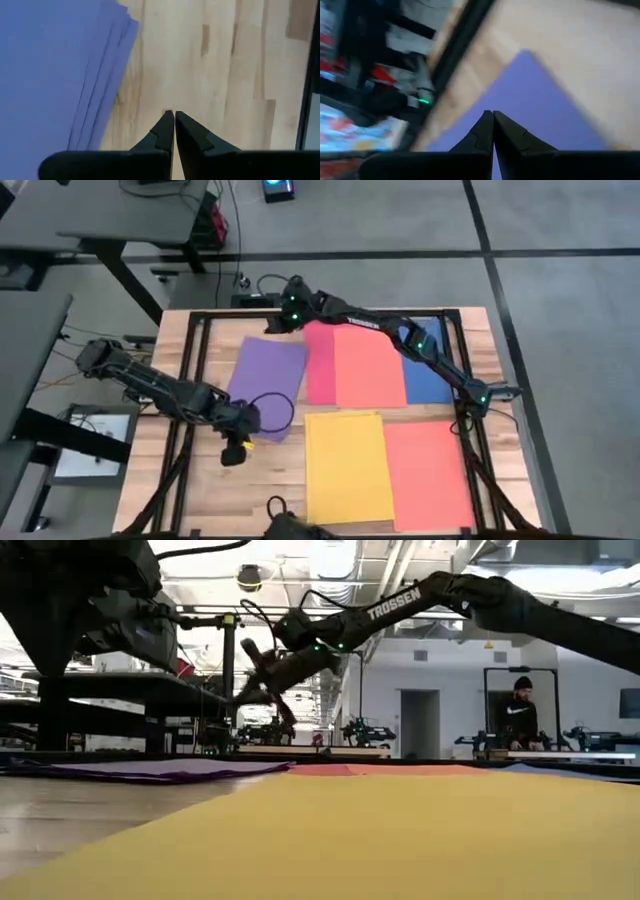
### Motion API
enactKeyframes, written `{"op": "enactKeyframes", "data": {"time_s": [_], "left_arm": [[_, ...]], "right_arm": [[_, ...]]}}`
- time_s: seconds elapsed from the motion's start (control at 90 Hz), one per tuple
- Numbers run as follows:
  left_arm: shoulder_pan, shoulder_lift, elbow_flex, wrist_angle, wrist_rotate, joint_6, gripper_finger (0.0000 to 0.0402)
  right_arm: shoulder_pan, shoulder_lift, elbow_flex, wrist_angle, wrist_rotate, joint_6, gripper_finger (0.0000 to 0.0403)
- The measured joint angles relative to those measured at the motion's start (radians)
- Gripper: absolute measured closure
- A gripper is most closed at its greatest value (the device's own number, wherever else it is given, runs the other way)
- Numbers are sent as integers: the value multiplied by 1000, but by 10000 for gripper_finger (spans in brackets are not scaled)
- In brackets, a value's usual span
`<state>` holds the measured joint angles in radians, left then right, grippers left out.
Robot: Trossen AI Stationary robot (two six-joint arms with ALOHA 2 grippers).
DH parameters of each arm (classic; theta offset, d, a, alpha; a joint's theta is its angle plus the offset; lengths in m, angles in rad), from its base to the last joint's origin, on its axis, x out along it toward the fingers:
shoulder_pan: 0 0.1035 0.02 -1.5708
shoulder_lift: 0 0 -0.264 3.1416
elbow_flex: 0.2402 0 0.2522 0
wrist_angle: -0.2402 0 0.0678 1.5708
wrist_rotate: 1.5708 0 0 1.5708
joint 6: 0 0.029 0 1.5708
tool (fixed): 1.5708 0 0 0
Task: Organize paper
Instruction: Move the purple papers to the top left of the table
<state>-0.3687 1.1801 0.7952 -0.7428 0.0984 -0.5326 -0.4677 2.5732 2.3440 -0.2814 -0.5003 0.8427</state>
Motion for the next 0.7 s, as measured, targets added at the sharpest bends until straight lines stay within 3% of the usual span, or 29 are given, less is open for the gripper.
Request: {"op": "enactKeyframes", "data": {"time_s": [0.078, 0.156, 0.278, 0.344, 0.4, 0.478, 0.544, 0.611, 0.7], "left_arm": [[-1, -8, 1, -5, 0, -67, 402], [1, -36, 26, -29, -3, -113, 402], [16, -108, 106, -131, -91, -161, 402], [37, -156, 147, -183, -167, -189, 402], [71, -196, 166, -218, -216, -219, 402], [148, -230, 171, -203, -234, -213, 402], [217, -224, 172, -174, -217, -121, 402], [290, -175, 172, -151, -170, 16, 402], [407, -73, 171, -170, -98, 208, 402]], "right_arm": [[1, -3, 3, 52, -46, 154, 403], [-15, -3, 3, 101, -158, 193, 403], [-34, -24, 2, 58, -330, -28, 403], [-30, -77, 2, -90, -344, -210, 403], [-17, -146, 1, -273, -275, -405, 403], [3, -284, 1, -524, -64, -682, 403], [24, -387, 6, -650, 102, -875, 403], [36, -471, -15, -702, 179, -971, 403], [42, -555, -61, -712, 198, -962, 403]]}}
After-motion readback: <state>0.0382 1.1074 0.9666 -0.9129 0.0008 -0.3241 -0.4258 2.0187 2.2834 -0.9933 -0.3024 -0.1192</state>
